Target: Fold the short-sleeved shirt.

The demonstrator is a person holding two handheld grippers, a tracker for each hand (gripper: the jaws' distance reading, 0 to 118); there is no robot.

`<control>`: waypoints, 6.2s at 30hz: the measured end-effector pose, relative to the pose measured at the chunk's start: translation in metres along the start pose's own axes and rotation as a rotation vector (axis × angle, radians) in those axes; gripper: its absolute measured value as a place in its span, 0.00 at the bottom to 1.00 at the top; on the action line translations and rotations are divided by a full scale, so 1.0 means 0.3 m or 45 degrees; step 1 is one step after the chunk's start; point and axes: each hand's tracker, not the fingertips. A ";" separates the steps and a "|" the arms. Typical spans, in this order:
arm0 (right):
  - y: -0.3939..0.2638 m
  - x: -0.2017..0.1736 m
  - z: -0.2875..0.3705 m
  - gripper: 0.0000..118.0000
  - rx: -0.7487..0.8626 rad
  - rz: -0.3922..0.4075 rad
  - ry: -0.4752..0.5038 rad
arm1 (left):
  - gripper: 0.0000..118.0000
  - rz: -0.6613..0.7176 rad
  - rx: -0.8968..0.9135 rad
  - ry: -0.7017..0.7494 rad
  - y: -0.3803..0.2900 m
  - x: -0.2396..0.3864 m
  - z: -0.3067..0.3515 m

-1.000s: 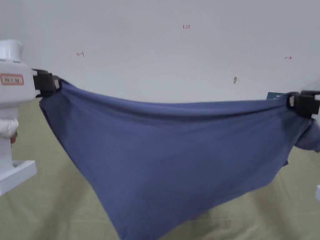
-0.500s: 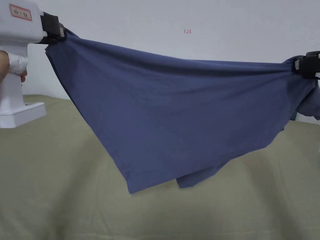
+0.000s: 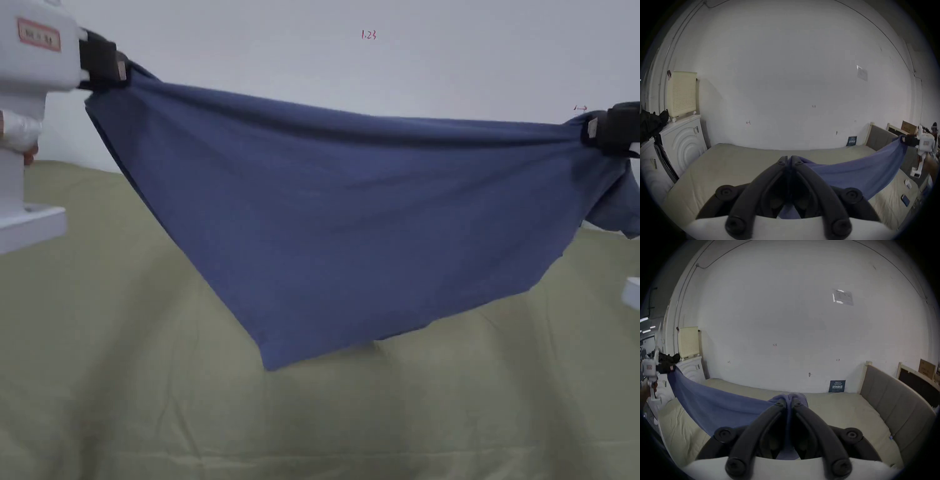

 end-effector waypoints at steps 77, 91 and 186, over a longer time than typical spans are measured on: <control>-0.840 -0.304 0.976 0.00 0.068 0.084 -0.127 | 0.79 0.136 -0.640 0.061 -0.998 0.130 0.696; -0.751 -0.304 0.568 0.00 -0.274 0.261 0.207 | 0.05 0.151 -0.690 0.041 -1.264 0.193 0.611; -0.060 -0.037 0.355 0.00 0.173 0.318 0.087 | 0.05 -0.485 -0.135 -0.081 -0.287 0.161 0.303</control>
